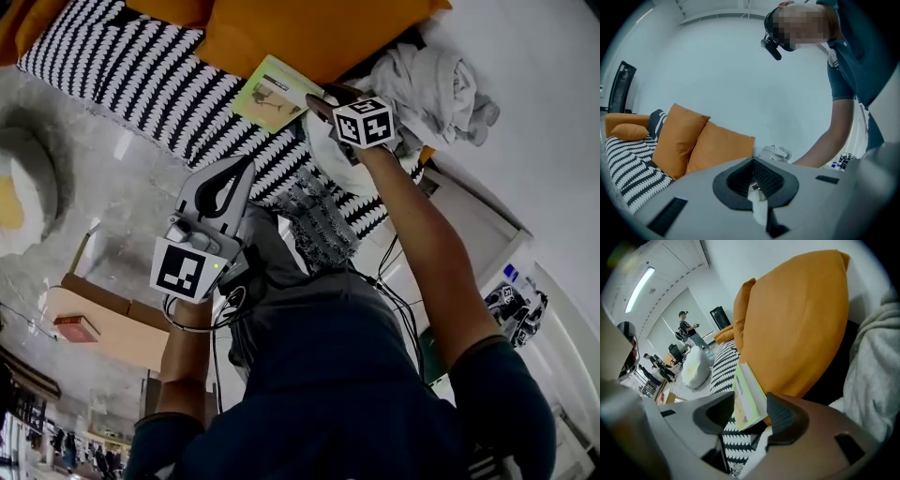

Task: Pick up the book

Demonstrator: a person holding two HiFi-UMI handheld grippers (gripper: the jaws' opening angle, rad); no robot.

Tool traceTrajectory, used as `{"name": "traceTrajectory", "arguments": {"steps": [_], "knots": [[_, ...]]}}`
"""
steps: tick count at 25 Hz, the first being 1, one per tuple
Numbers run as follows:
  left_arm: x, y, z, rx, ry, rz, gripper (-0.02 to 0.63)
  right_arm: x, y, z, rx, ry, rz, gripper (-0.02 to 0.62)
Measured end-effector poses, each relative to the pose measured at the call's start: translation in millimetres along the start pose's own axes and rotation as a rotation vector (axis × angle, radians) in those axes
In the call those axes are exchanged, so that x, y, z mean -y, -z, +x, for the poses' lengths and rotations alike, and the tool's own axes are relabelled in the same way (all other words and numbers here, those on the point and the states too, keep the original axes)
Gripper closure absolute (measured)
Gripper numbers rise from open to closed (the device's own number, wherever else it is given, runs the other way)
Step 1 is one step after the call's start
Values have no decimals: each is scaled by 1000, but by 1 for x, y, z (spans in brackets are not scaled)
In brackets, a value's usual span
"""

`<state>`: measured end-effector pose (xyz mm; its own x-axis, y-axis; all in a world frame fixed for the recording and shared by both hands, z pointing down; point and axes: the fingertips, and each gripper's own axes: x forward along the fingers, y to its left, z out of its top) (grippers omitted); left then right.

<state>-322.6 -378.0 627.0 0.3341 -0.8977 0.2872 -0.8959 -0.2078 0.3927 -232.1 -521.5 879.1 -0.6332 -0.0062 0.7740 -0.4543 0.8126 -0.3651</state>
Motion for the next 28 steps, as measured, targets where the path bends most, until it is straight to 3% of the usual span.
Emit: {"name": "traceTrajectory", "arguments": {"steps": [7,15,22,28], "knots": [[-11,10,0,2,-14,-27,603,13,21,24,-101,-12,-26,353],[-31,18,-1,2,-30,-46,603,30,16,44,-163,-1,-97,353],[-34,25,0,-9,-41,-65,603,35,27,50,-283,-12,-336,353],[-33,22,3,14,-42,-64,603,30,33,44,-361,-75,-479,355]]}}
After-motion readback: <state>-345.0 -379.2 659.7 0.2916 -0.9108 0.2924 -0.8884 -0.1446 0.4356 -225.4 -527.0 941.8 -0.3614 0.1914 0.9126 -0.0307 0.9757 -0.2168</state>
